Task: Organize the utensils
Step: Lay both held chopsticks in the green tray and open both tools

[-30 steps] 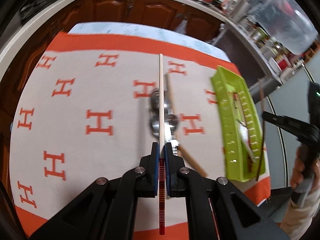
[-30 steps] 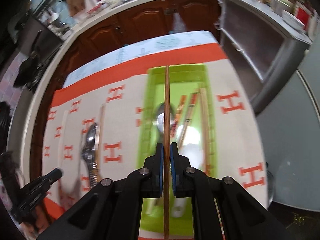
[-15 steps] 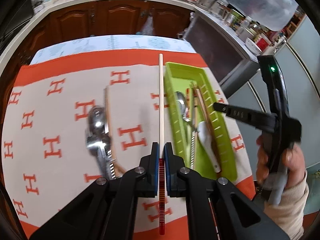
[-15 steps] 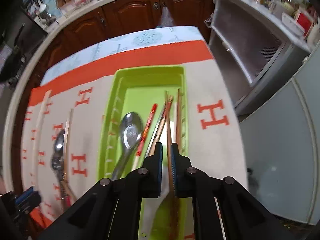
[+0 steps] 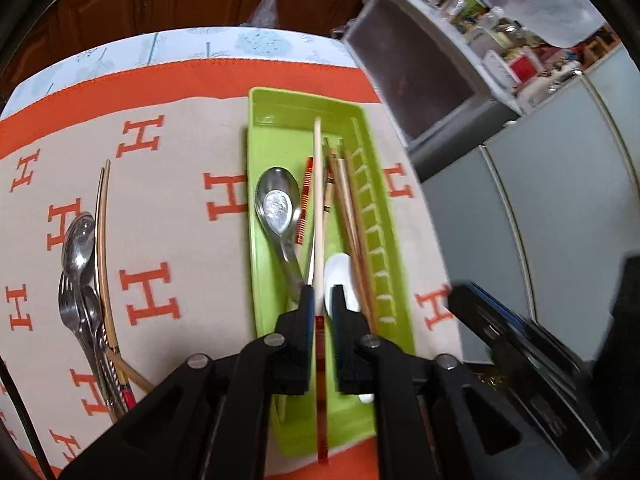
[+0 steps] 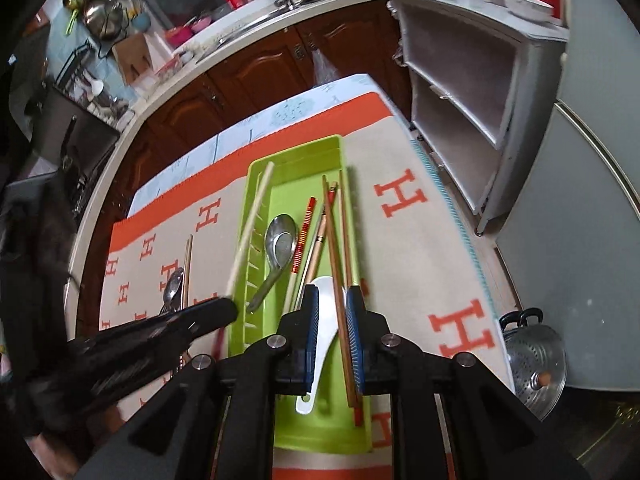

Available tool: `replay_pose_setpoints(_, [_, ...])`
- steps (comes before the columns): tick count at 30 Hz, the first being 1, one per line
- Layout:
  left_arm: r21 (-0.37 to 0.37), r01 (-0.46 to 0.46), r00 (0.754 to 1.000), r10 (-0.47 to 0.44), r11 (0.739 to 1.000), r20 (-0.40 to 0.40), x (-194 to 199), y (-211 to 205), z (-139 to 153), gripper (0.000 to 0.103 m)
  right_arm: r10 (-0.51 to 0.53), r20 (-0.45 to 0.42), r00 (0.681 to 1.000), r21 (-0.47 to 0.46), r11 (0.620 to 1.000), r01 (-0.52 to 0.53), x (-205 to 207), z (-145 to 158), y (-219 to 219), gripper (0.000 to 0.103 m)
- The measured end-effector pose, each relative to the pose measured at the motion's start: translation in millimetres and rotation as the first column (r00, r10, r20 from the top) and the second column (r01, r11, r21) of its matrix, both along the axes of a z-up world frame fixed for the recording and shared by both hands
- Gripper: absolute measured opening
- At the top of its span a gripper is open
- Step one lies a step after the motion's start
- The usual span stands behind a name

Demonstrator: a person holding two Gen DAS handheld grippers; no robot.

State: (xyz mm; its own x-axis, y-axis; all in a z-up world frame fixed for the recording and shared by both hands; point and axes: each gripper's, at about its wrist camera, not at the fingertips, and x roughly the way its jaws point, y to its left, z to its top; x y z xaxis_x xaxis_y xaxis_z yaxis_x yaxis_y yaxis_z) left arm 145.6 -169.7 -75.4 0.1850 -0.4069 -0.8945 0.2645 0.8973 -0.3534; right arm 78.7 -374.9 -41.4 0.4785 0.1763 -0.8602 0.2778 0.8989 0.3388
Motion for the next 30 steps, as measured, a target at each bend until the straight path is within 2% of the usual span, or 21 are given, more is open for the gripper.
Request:
replay_pose_setpoints(1, [0.003,-0.008,1.000,0.008,1.000,-0.007,2,-1,-4,0.027,-0.007,0.002,1.000,0.008,1.000,0.007,-3,0,-2,0.015])
replay_pose_setpoints(3, [-0.005,-0.016,1.000,0.016,1.000,-0.025,2,1,-10,0.035,-0.017,0.009,1.000,0.021,1.000,0.017,-11,1,-6,0.015])
replay_pose_setpoints(6, [0.007,0.004,1.000,-0.004,1.000,-0.007,-5,3,-9,0.036,-0.019,0.017,1.000,0.022,1.000,0.018,-17,3,-7,0.015])
replay_pose_setpoints(10, [0.040,0.027,0.999,-0.028,0.999,0.044,-17,5,0,0.044,-0.013,0.029,0.999,0.032,0.999,0.012,-22,7,-6,0.015])
replay_pose_setpoints(20, [0.080,0.024,0.995,-0.032,0.996,0.093,-42,34,13,0.044,0.021,0.018,1.000,0.048,0.999,-0.022,-32,7,9,0.015])
replay_pose_setpoints(30, [0.100,-0.087,0.990,0.074,0.991,0.122,-75,107,12,0.046,0.105,-0.011,0.994,0.034,0.994,-0.105,-50,-3,42,0.015])
